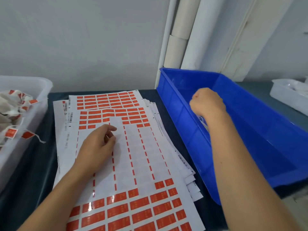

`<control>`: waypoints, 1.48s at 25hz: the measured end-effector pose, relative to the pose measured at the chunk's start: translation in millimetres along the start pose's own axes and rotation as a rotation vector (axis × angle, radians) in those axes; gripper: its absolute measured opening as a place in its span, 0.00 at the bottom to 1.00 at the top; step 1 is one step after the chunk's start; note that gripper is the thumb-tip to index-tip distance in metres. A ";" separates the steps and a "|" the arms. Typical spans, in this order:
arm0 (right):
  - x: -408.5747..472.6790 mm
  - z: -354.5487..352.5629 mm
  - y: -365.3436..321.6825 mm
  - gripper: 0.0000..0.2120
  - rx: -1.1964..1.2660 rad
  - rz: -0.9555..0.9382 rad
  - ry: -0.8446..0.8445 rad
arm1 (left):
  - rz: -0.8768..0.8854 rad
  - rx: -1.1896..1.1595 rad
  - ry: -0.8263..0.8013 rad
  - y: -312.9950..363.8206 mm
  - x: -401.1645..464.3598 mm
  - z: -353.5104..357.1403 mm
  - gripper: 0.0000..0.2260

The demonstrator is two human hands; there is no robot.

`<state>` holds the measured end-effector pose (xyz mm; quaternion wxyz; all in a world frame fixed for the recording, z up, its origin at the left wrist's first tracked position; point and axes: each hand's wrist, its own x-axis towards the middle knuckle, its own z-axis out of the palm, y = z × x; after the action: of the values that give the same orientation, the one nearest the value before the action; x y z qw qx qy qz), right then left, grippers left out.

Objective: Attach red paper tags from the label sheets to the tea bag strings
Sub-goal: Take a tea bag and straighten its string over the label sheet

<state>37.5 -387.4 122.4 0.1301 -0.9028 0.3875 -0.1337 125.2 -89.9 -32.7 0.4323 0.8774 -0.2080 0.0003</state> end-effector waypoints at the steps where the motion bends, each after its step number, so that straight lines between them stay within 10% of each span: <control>1: 4.6 -4.3 8.7 0.10 -0.012 0.057 -0.118 | -0.001 0.003 0.003 -0.7 -0.2 0.2 0.11; 5: 9.5 -1.5 28.0 0.21 0.227 0.159 -0.415 | -0.003 0.007 0.014 -4.3 0.8 1.4 0.11; 17: -5.9 -12.4 31.7 0.06 0.380 0.083 -0.237 | 0.004 0.003 0.021 -8.1 2.4 2.5 0.11; 22: -20.5 -7.9 6.0 0.04 0.501 -0.283 -0.107 | -0.011 -0.046 0.020 -4.8 0.9 1.6 0.10; 31: -71.1 94.8 -74.1 0.03 0.587 -0.634 -0.470 | 0.057 -0.385 -0.046 15.5 -15.2 -16.8 0.26; 37: -87.6 144.0 -90.4 0.08 0.899 -0.503 -0.357 | 0.033 -0.378 0.049 4.2 -4.6 -9.3 0.07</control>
<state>88.7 -243.9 6.8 0.5309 -0.8318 0.0363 -0.1579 121.2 -83.5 -24.5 0.5942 0.7769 -0.2081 -0.0106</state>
